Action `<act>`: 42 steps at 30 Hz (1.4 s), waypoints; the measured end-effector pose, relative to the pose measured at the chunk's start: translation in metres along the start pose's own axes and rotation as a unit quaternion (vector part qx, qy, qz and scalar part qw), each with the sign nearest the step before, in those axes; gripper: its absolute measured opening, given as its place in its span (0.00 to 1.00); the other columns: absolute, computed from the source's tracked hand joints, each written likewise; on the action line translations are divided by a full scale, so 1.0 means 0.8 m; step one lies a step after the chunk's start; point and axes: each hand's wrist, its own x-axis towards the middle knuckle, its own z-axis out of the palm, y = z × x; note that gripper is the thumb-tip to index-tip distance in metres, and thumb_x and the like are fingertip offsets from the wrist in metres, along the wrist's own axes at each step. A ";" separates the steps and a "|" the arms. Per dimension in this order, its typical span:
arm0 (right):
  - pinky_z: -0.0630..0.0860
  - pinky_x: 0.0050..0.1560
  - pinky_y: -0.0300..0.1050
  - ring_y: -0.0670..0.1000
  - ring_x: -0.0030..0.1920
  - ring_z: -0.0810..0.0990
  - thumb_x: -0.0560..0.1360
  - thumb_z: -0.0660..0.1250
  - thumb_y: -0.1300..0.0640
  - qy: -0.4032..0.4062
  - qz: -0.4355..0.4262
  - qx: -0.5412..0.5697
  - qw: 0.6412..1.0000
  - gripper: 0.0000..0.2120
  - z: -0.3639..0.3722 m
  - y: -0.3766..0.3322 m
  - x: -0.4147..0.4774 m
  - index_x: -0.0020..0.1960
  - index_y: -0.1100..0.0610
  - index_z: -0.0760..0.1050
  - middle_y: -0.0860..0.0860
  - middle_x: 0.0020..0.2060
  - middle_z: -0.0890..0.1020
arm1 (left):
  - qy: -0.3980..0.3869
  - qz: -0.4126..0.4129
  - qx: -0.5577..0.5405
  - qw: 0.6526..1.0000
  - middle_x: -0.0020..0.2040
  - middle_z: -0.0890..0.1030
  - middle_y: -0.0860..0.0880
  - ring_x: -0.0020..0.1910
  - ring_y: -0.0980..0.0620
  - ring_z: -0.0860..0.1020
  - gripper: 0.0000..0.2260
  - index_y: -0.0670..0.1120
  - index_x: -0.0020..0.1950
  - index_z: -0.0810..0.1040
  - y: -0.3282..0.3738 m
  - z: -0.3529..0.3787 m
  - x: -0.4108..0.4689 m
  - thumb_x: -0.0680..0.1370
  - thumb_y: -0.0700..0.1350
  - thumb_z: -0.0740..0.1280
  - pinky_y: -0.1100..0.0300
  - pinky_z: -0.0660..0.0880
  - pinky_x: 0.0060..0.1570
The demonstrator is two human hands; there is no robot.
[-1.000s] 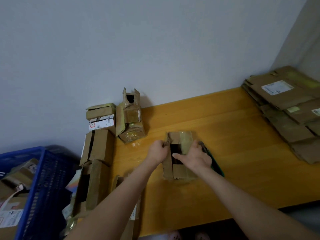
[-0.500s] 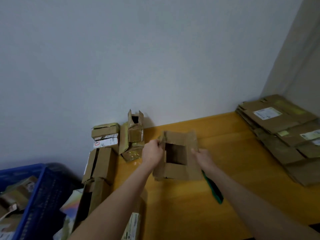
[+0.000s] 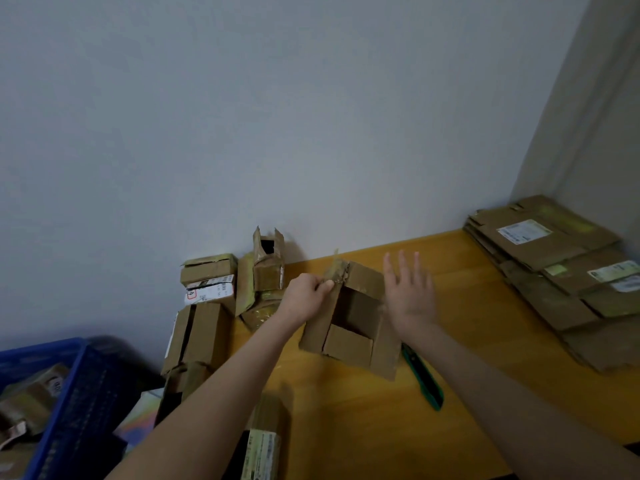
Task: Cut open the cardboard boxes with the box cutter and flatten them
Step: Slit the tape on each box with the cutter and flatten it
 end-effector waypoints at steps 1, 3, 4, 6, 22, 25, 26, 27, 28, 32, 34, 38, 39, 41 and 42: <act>0.40 0.75 0.61 0.63 0.76 0.36 0.76 0.65 0.42 -0.016 -0.014 -0.030 0.999 0.48 -0.006 -0.002 0.001 0.78 0.56 0.35 0.56 0.76 0.37 | -0.008 0.014 0.015 1.000 0.31 0.71 0.51 0.31 0.54 0.70 0.17 0.47 0.35 0.70 0.007 0.000 -0.001 0.83 0.49 0.59 0.60 0.68 0.36; 0.39 0.73 0.62 0.63 0.77 0.39 0.72 0.60 0.31 -0.047 -0.010 -0.055 0.997 0.49 -0.011 -0.006 0.000 0.79 0.58 0.41 0.56 0.78 0.45 | -0.032 0.049 0.048 0.997 0.32 0.72 0.52 0.32 0.55 0.71 0.16 0.49 0.36 0.71 0.020 0.000 0.000 0.83 0.49 0.59 0.60 0.67 0.36; 0.43 0.74 0.62 0.62 0.77 0.45 0.71 0.60 0.30 -0.050 0.003 -0.052 0.997 0.49 -0.015 -0.007 -0.001 0.79 0.58 0.45 0.56 0.78 0.51 | -0.044 0.065 0.063 0.995 0.32 0.72 0.52 0.33 0.54 0.71 0.16 0.49 0.35 0.70 0.025 -0.001 0.000 0.83 0.49 0.59 0.58 0.67 0.37; 0.57 0.72 0.59 0.60 0.73 0.60 0.74 0.59 0.33 -0.025 0.017 -0.035 0.999 0.42 -0.019 -0.005 -0.004 0.77 0.59 0.53 0.56 0.72 0.64 | -0.057 0.094 0.081 0.991 0.31 0.70 0.51 0.33 0.52 0.70 0.18 0.49 0.33 0.68 0.028 -0.004 0.003 0.83 0.48 0.60 0.57 0.65 0.36; 0.59 0.24 0.37 0.45 0.27 0.68 0.83 0.54 0.54 -0.009 0.080 0.204 0.976 0.18 -0.011 0.001 -0.006 0.34 0.56 0.66 0.48 0.29 0.71 | 0.111 -0.164 -0.014 0.980 0.77 0.62 0.40 0.73 0.39 0.64 0.52 0.41 0.79 0.44 -0.048 0.006 0.009 0.70 0.60 0.73 0.43 0.69 0.66; 0.60 0.25 0.37 0.46 0.28 0.69 0.83 0.54 0.54 0.007 0.044 0.223 0.974 0.16 -0.014 -0.006 -0.013 0.38 0.57 0.68 0.49 0.30 0.71 | 0.034 -0.208 -0.004 0.978 0.70 0.72 0.42 0.65 0.40 0.74 0.54 0.44 0.78 0.52 -0.068 0.021 0.013 0.63 0.69 0.73 0.45 0.76 0.59; 0.60 0.26 0.38 0.47 0.28 0.69 0.83 0.55 0.54 0.007 0.033 0.229 0.973 0.16 -0.014 -0.008 -0.014 0.38 0.57 0.67 0.49 0.30 0.71 | 0.047 -0.212 0.015 0.976 0.67 0.76 0.44 0.62 0.41 0.77 0.52 0.45 0.75 0.59 -0.073 0.023 0.015 0.61 0.70 0.73 0.46 0.77 0.56; 0.59 0.26 0.38 0.46 0.28 0.68 0.83 0.55 0.55 0.005 0.025 0.240 0.971 0.17 -0.011 -0.009 -0.015 0.36 0.56 0.66 0.49 0.29 0.70 | 0.064 -0.213 0.033 0.974 0.63 0.78 0.45 0.58 0.42 0.79 0.47 0.45 0.71 0.65 -0.075 0.022 0.015 0.61 0.69 0.74 0.47 0.79 0.52; 0.58 0.25 0.38 0.45 0.27 0.67 0.83 0.55 0.55 0.003 0.017 0.255 0.967 0.18 -0.009 -0.009 -0.016 0.34 0.55 0.64 0.49 0.29 0.69 | 0.080 -0.209 0.045 0.974 0.59 0.79 0.45 0.55 0.43 0.80 0.39 0.44 0.67 0.70 -0.075 0.019 0.014 0.64 0.66 0.75 0.49 0.79 0.50; 0.59 0.22 0.36 0.45 0.26 0.65 0.82 0.58 0.56 0.012 0.038 0.348 0.937 0.20 -0.005 0.005 -0.018 0.31 0.54 0.62 0.49 0.27 0.68 | -0.002 -0.137 -0.113 0.984 0.52 0.80 0.45 0.48 0.47 0.80 0.17 0.45 0.62 0.72 -0.070 0.004 0.000 0.75 0.41 0.69 0.51 0.80 0.47; 0.59 0.23 0.36 0.47 0.27 0.64 0.82 0.58 0.56 0.013 0.068 0.389 0.919 0.21 0.002 0.022 -0.017 0.31 0.56 0.61 0.50 0.27 0.66 | -0.052 -0.120 -0.214 0.968 0.52 0.77 0.45 0.48 0.48 0.79 0.17 0.43 0.67 0.69 -0.067 -0.012 -0.009 0.79 0.35 0.63 0.58 0.78 0.40; 0.81 0.33 0.47 0.68 0.41 0.79 0.81 0.62 0.57 -0.021 0.095 0.536 0.839 0.18 0.021 0.053 -0.012 0.48 0.75 0.73 0.70 0.39 0.77 | -0.131 -0.136 -0.446 0.875 0.59 0.75 0.39 0.55 0.41 0.77 0.16 0.41 0.66 0.72 -0.083 -0.031 -0.008 0.78 0.41 0.61 0.47 0.78 0.53; 0.82 0.36 0.44 0.67 0.45 0.80 0.80 0.62 0.58 -0.035 0.088 0.569 0.817 0.17 0.023 0.055 -0.014 0.52 0.75 0.73 0.72 0.46 0.78 | -0.157 -0.139 -0.485 0.849 0.60 0.74 0.40 0.58 0.40 0.75 0.21 0.42 0.67 0.71 -0.088 -0.032 -0.004 0.76 0.48 0.64 0.43 0.75 0.57; 0.83 0.45 0.47 0.61 0.50 0.81 0.80 0.62 0.59 -0.046 0.079 0.605 0.791 0.12 0.027 0.056 -0.017 0.55 0.69 0.76 0.68 0.52 0.79 | -0.157 -0.165 -0.510 0.829 0.56 0.70 0.42 0.59 0.40 0.70 0.33 0.43 0.65 0.72 -0.094 -0.032 0.005 0.68 0.62 0.72 0.40 0.71 0.60; 0.82 0.50 0.52 0.60 0.52 0.80 0.80 0.63 0.59 -0.050 0.077 0.618 0.781 0.10 0.027 0.056 -0.019 0.55 0.66 0.77 0.66 0.54 0.79 | -0.151 -0.183 -0.512 0.826 0.55 0.69 0.43 0.58 0.41 0.69 0.41 0.43 0.66 0.71 -0.097 -0.032 0.011 0.63 0.68 0.74 0.40 0.70 0.61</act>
